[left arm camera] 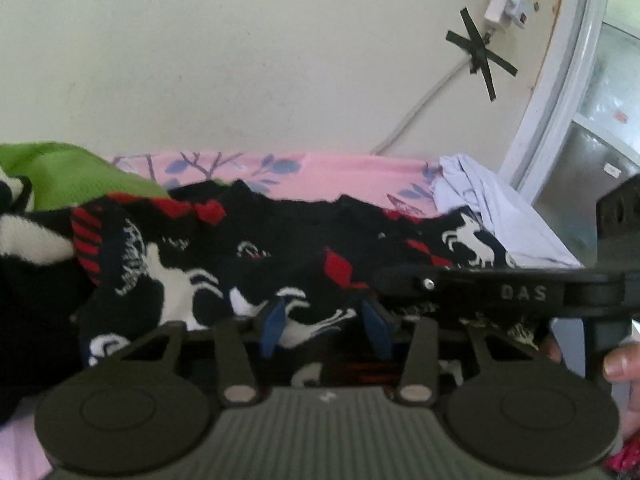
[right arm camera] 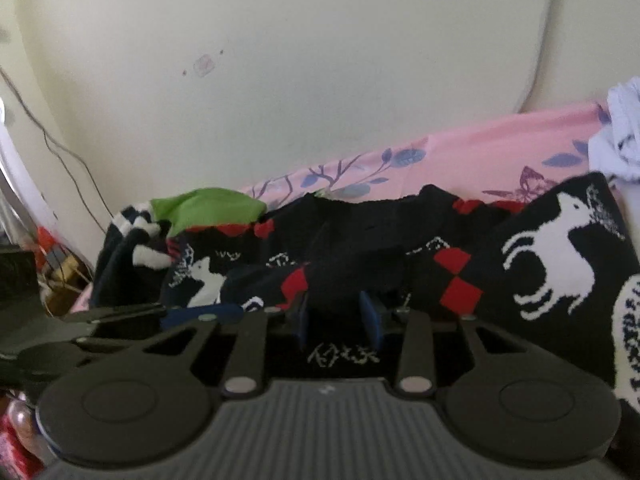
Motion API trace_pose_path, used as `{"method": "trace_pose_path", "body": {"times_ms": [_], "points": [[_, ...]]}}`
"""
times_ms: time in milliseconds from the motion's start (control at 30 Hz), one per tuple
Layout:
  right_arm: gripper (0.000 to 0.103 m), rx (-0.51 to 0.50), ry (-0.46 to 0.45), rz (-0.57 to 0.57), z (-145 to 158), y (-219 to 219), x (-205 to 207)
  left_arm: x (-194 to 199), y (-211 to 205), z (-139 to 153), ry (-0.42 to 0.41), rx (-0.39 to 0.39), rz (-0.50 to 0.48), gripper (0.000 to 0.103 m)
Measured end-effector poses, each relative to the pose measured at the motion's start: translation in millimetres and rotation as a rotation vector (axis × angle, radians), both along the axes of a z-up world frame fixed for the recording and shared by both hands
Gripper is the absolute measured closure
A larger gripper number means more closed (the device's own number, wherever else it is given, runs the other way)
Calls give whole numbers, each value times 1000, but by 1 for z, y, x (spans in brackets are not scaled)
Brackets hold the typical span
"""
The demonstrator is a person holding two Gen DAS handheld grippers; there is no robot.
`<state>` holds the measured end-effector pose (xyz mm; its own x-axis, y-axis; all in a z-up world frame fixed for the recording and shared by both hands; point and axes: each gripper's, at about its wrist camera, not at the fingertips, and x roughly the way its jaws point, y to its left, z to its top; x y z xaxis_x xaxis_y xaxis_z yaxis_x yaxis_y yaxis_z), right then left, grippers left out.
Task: Fold small clothes
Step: 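Release the sleeve and flatten the fold with the right gripper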
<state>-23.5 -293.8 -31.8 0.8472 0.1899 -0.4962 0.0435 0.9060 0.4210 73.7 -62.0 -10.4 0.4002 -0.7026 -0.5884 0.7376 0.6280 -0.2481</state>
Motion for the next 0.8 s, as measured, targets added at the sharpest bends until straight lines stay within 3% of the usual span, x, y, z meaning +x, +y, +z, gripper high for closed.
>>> {"method": "trace_pose_path", "body": {"times_ms": [67,133,267,367,433,500,567,633,733,800], "points": [[73,18,-17,-15,5,-7,-13,-2,1,0,-5,4,0,61],[62,-19,-75,-56,17,-16,-37,-4,0,-1,-19,14,0,61],[61,-108,-123,-143,34,-38,-82,-8,-1,1,-47,38,-2,61],[61,-126,-13,-213,16,-61,-91,-9,-3,0,-53,44,-1,61],[56,-156,50,-275,-4,-72,-89,-9,-3,1,-57,47,-1,60],[60,8,14,-309,-11,-96,-93,-10,-3,1,-63,47,-3,59],[63,88,-7,-324,-16,-107,-97,-10,-1,1,-61,35,-9,55],[62,55,-9,-331,-15,-102,-96,-10,1,2,-58,13,-11,47],[58,-23,-27,-339,-10,-89,-96,-7,3,3,-48,1,5,47],[57,-9,-33,-350,-11,-88,-97,-6,2,2,-47,6,11,47]]}}
